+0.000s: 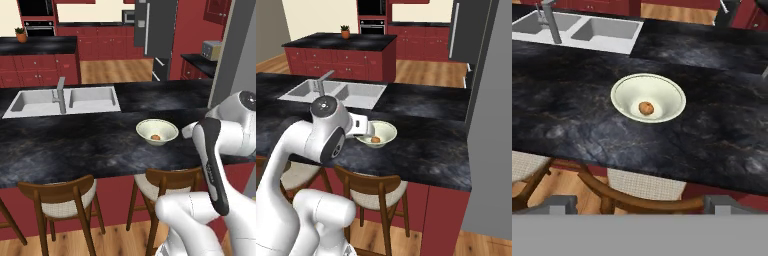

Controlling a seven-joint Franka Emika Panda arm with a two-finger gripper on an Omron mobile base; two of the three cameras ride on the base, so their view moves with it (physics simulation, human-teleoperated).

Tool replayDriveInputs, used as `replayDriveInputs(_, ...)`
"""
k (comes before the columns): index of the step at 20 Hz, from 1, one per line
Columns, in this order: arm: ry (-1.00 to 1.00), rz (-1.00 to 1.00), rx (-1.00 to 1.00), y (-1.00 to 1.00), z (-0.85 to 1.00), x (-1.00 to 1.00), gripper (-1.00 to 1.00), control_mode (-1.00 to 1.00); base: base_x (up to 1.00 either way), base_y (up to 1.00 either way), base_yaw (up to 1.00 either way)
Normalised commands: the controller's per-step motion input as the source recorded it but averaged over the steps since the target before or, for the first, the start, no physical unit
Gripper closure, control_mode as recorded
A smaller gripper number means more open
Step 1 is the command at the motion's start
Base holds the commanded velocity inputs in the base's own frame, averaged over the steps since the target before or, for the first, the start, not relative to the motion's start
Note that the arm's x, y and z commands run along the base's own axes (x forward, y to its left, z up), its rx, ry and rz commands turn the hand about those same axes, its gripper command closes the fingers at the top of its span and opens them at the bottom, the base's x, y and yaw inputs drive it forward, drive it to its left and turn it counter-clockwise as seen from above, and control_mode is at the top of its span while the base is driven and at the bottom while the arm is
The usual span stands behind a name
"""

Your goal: Retrieve the tangerine and mango from the fridge and place them into the bowl on the dining table.

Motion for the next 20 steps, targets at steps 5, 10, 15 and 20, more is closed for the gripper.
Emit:
replayDriveInputs(5, -0.06, 0.01, -0.02, 0.1, 0.0, -0.29, -1.0, 1.0, -0.39, 0.22, 0.02)
replayDriveInputs(10, 0.0, 0.0, 0.0, 0.0, 0.0, 0.0, -1.0, 1.0, -0.31, 0.84, -0.01)
replayDriveInputs(15, 0.0, 0.0, 0.0, 0.0, 0.0, 0.0, -1.0, 1.0, -0.14, 1.0, -0.1)
replayDriveInputs(20, 0.0, 0.0, 0.0, 0.0, 0.0, 0.0, -1.0, 1.0, -0.09, 1.0, -0.21)
